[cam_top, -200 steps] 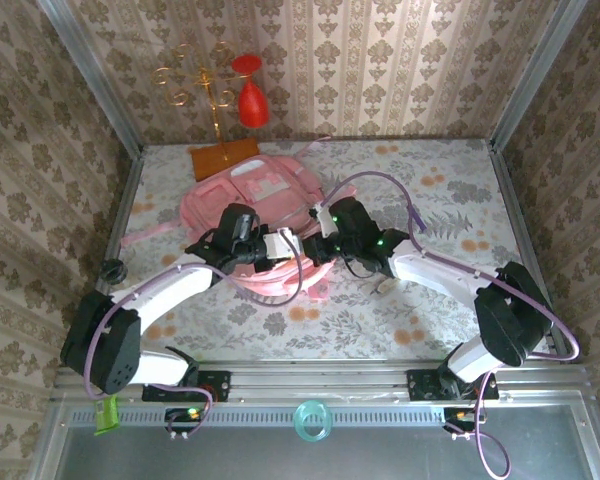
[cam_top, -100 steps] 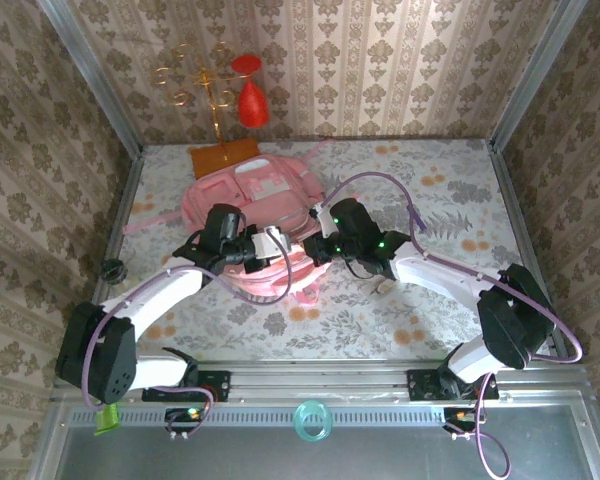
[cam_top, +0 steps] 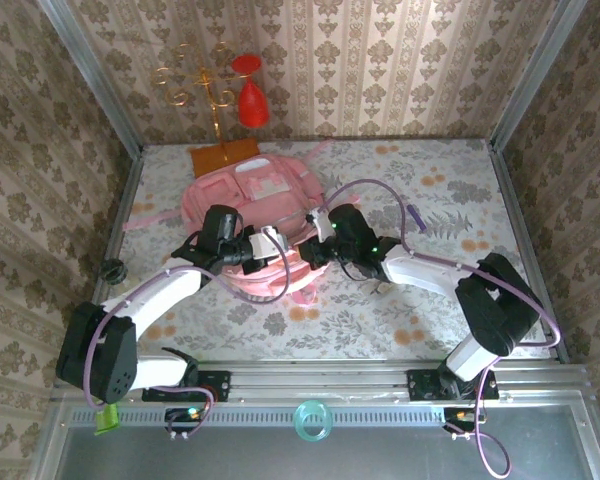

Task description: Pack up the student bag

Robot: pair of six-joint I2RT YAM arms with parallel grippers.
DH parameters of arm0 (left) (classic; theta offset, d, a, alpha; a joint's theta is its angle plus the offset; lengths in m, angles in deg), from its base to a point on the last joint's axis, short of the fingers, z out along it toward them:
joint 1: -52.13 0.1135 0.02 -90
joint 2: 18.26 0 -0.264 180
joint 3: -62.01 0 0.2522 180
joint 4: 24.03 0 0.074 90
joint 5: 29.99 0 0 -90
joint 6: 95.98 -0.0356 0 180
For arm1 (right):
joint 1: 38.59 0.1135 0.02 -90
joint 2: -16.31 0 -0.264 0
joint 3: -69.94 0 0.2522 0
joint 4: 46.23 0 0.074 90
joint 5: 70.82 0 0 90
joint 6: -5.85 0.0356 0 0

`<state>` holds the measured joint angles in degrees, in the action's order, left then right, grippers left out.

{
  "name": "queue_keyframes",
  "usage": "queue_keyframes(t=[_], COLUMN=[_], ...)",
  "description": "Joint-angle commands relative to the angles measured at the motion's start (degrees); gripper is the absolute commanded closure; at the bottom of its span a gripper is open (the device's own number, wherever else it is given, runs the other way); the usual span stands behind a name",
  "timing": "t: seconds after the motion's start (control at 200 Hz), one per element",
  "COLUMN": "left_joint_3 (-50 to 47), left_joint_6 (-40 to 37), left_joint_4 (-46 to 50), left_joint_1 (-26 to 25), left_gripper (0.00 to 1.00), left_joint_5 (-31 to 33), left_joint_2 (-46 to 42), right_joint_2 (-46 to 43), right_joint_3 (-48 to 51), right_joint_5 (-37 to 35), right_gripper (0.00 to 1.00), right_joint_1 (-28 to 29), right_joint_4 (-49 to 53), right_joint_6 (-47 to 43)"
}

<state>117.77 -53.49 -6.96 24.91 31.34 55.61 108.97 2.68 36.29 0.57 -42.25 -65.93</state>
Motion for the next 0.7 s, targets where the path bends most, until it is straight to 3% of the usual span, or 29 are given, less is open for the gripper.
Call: queue_keyframes(t=[0.0,0.485,0.695], left_joint_3=[0.72,1.11,1.16], left_joint_6=[1.51,1.64,1.48], left_joint_4=[-4.02,-4.01,-3.72], left_joint_1=[0.67,0.67,0.62], left_gripper=[1.00,1.00,1.00], left_joint_5=[-2.01,-1.97,-1.88], left_joint_2=[-1.62,-1.80,-1.80], right_joint_2=[2.94,4.83,-0.23], right_joint_3=[1.59,4.82,7.45], right_joint_5=[1.27,1.01,-7.39], right_gripper=[0.96,0.82,0.80], right_joint_1=[0.11,1.27,0.72], right_joint_4=[-2.24,-7.38,-3.50], right_joint_6=[0.75,1.73,1.44])
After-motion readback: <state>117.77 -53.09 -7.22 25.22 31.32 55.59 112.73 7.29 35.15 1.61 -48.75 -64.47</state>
